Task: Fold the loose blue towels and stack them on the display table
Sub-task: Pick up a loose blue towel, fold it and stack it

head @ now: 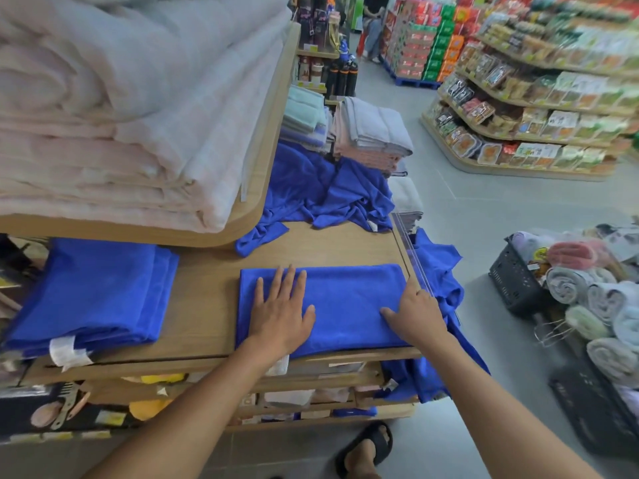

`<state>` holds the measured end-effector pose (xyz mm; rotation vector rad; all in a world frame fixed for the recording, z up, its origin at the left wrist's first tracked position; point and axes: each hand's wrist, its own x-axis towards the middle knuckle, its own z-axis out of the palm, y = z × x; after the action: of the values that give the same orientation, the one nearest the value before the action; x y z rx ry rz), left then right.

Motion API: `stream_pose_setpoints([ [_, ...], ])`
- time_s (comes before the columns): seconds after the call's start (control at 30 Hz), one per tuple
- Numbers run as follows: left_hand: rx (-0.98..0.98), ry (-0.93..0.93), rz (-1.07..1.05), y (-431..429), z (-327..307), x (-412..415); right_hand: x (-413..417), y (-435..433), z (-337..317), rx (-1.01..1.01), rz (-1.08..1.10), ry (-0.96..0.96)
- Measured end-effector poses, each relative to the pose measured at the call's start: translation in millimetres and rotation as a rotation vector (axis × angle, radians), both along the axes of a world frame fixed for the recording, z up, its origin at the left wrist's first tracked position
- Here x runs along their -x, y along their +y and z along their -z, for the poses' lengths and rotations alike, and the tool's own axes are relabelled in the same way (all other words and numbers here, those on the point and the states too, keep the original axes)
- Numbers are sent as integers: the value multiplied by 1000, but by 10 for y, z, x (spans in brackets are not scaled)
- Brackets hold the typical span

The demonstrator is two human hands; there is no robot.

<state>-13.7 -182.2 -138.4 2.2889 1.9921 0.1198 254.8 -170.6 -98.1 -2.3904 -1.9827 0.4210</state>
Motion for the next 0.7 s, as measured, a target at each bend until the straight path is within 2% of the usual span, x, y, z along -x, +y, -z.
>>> stream_pose_setpoints([
  [0.1, 18, 10, 53, -7, -2, -185, 65, 95, -185, 21, -19, 36],
  [0.2, 36, 29, 47, 2, 9, -224, 40, 186, -294, 60, 56, 192],
  [0.37, 34, 19, 43, -6, 19, -207, -73, 286, -421, 202, 330, 574],
  [0.53, 43, -9, 33, -26, 8, -216, -164, 271, -546, 293, 549, 1097],
  [0.7, 37, -13, 29, -22, 12, -212, -68, 233, -799, 232, 399, 1243],
])
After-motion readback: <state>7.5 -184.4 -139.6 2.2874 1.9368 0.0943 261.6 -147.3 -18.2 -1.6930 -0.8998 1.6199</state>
